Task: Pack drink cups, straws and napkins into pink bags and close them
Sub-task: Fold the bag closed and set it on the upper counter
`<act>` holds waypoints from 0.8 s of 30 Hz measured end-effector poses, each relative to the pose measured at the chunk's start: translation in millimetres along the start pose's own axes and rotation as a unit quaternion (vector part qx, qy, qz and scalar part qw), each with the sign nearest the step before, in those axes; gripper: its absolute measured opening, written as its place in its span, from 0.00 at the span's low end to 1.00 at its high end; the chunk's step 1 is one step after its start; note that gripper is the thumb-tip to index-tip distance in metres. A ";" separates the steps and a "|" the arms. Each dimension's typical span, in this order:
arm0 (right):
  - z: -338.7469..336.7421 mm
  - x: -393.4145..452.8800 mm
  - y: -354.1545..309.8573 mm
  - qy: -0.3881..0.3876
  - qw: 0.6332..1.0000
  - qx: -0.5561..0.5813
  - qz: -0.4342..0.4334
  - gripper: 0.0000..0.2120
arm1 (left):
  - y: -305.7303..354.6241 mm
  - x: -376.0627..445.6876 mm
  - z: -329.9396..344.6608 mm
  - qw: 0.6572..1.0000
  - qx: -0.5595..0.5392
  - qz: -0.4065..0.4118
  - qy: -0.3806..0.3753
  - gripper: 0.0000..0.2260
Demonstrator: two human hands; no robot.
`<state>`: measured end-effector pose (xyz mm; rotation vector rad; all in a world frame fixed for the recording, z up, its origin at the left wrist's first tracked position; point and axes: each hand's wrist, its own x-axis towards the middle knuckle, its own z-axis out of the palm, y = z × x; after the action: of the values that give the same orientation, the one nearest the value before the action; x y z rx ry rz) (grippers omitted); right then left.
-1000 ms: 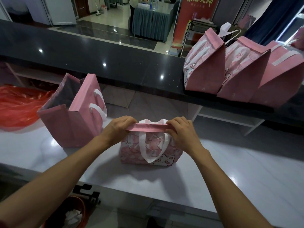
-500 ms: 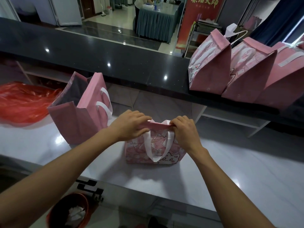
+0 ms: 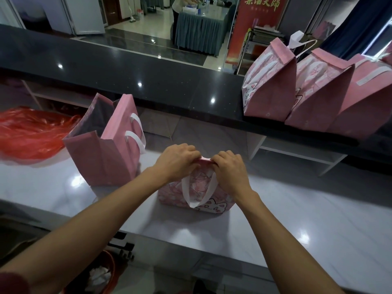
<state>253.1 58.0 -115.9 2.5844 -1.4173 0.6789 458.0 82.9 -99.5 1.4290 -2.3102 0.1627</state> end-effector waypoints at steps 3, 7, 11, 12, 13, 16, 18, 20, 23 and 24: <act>0.2 -4.2 -2.9 0.009 1.000 0.006 0.004 0.01 | 3.0 0.4 0.8 1.000 0.012 -0.011 0.013 0.04; -6.3 -7.6 -0.6 -0.002 0.999 0.032 0.018 0.05 | -0.7 -1.6 -0.5 1.000 0.000 -0.016 0.018 0.06; -8.1 -14.5 15.6 -0.004 0.999 0.026 0.034 0.01 | -9.1 -0.7 -6.3 1.000 -0.028 0.006 0.000 0.07; -8.6 -16.7 19.2 0.000 0.999 0.029 0.036 0.01 | -11.4 -1.1 -7.0 0.999 -0.034 0.008 -0.002 0.08; -8.6 -18.5 22.0 0.003 0.999 0.032 0.032 0.02 | -12.6 -1.4 -7.1 0.999 -0.035 0.009 -0.002 0.08; -12.0 -23.6 33.3 0.004 0.999 0.039 0.023 0.04 | -11.2 -2.4 -4.5 0.999 -0.030 0.019 0.003 0.07; -15.4 -26.1 48.4 -0.008 0.998 0.038 0.045 0.04 | -12.3 -4.2 -4.4 0.999 -0.041 0.024 0.004 0.06; -17.1 -31.2 60.9 -0.011 0.998 0.041 0.054 0.04 | -16.3 -6.6 -6.1 0.998 -0.050 0.027 -0.006 0.05; -20.0 -38.3 66.4 -0.003 0.998 0.052 0.034 0.06 | -18.5 -7.6 -5.5 0.999 -0.048 0.016 -0.015 0.04; -21.7 -39.8 67.5 -0.008 0.997 0.064 0.033 0.06 | -19.3 -7.9 -4.3 0.999 -0.049 0.007 -0.013 0.04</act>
<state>171.9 57.9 -121.4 2.6538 -1.5186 0.7861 479.2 81.7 -101.1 1.3736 -2.3163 0.0359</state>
